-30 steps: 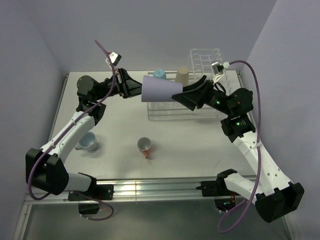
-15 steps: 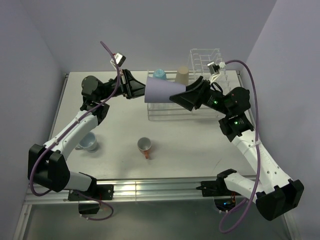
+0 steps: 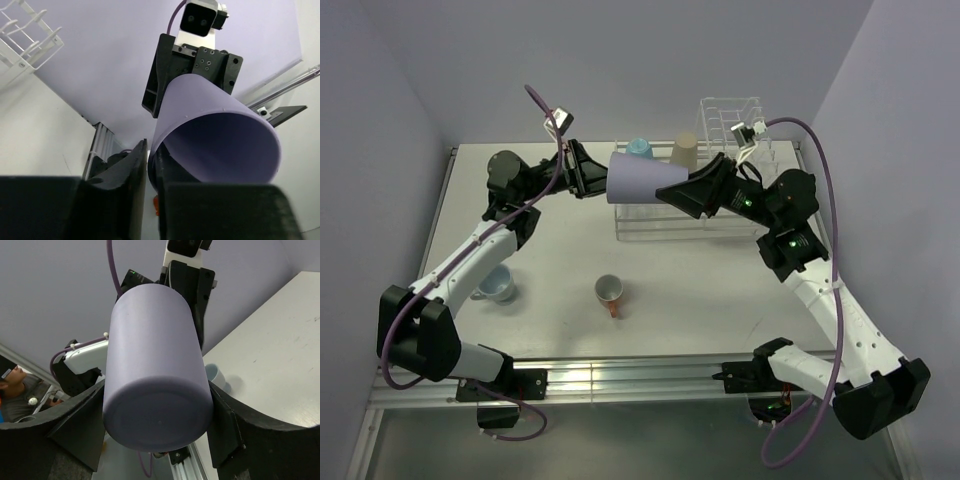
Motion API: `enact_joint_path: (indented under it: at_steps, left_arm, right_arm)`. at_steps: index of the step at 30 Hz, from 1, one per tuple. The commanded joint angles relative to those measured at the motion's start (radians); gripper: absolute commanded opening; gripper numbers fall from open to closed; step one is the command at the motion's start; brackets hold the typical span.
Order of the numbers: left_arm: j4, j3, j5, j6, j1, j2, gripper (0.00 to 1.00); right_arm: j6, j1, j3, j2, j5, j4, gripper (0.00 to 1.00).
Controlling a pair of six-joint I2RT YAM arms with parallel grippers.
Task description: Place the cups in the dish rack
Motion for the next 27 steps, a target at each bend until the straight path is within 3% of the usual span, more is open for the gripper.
enact_joint_path:
  at_steps: [1,3,8,14,20,23,27]
  left_arm:
    - [-0.037,0.005,-0.017,0.065,-0.008,-0.031,0.25]
    - [-0.060,0.010,-0.024,0.090,-0.008,-0.040,0.37]
    - [-0.146,0.031,-0.060,0.136,0.009,-0.063,0.49]
    - [-0.161,0.002,-0.081,0.115,0.101,-0.097,0.51]
    - [-0.141,-0.009,-0.041,0.067,0.285,-0.107,0.51]
    - [-0.272,0.013,-0.055,0.116,0.349,-0.115,0.51]
    - [-0.620,0.077,-0.145,0.320,0.374,-0.120,0.51]
  right_arm:
    - [-0.031,0.014,0.066,-0.005,0.037,-0.026,0.00]
    - [-0.048,0.014,0.072,-0.012,0.054,-0.055,0.00]
    - [-0.088,0.014,0.103,-0.023,0.080,-0.130,0.00]
    - [-0.151,0.011,0.137,-0.037,0.136,-0.233,0.00]
    - [-0.249,0.005,0.166,-0.042,0.226,-0.379,0.00]
    - [-0.338,0.005,0.230,-0.019,0.348,-0.523,0.00]
    - [-0.457,0.007,0.441,0.084,0.533,-0.816,0.00]
